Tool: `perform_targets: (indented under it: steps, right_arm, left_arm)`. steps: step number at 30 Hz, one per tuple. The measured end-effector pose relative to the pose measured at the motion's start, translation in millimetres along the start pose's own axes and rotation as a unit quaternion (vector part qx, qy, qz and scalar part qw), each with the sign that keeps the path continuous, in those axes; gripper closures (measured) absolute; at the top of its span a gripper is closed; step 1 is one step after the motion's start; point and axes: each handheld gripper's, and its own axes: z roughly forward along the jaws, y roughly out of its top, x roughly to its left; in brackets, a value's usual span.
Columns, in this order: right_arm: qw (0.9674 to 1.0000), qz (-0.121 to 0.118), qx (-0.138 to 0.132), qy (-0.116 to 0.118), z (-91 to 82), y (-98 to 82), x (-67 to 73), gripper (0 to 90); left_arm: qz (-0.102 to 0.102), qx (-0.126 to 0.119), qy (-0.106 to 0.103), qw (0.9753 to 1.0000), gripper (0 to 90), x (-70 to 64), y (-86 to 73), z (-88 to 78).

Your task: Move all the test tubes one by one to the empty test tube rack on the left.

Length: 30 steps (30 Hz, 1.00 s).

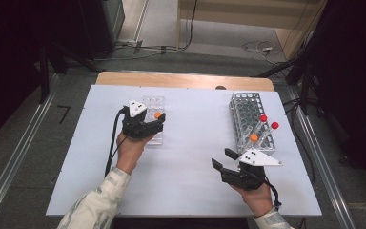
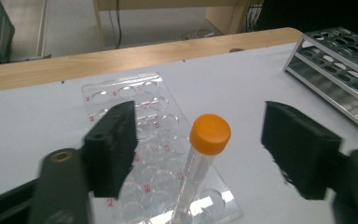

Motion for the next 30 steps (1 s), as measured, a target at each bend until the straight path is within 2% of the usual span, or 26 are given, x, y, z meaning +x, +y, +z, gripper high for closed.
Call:
perform_targets:
  steps: [2,5,12,18,25,30]
  right_arm:
    - [1.0000,0.004,-0.002,-0.006,-4.1,-1.5,-3.5,37.5]
    - [0.9998,0.010,-0.007,-0.016,-10.9,-3.4,-8.8,37.7]
    - [0.9986,0.019,-0.012,-0.047,-26.8,-10.2,-23.6,38.5]
    - [0.9966,0.032,-0.011,-0.074,-35.4,-16.9,-36.2,38.8]
    - [0.9920,0.045,-0.004,-0.118,-31.7,-21.8,-53.0,38.9]
    - [0.9897,0.053,-0.003,-0.133,-24.6,-22.2,-62.8,39.6]
  left_arm:
    - [-0.005,-0.002,0.004,1.0000,16.5,0.1,-4.2,-4.5]
    - [-0.011,0.004,-0.003,0.9999,12.8,1.9,-6.3,-9.9]
    - [-0.027,-0.010,-0.010,0.9995,12.8,9.5,-10.3,-29.2]
    - [-0.025,-0.009,-0.010,0.9996,12.8,10.7,-13.3,-35.1]
    - [-0.023,-0.009,-0.014,0.9996,12.7,7.3,-14.0,-35.5]
    - [-0.023,-0.007,-0.014,0.9996,12.7,6.2,-14.5,-34.3]
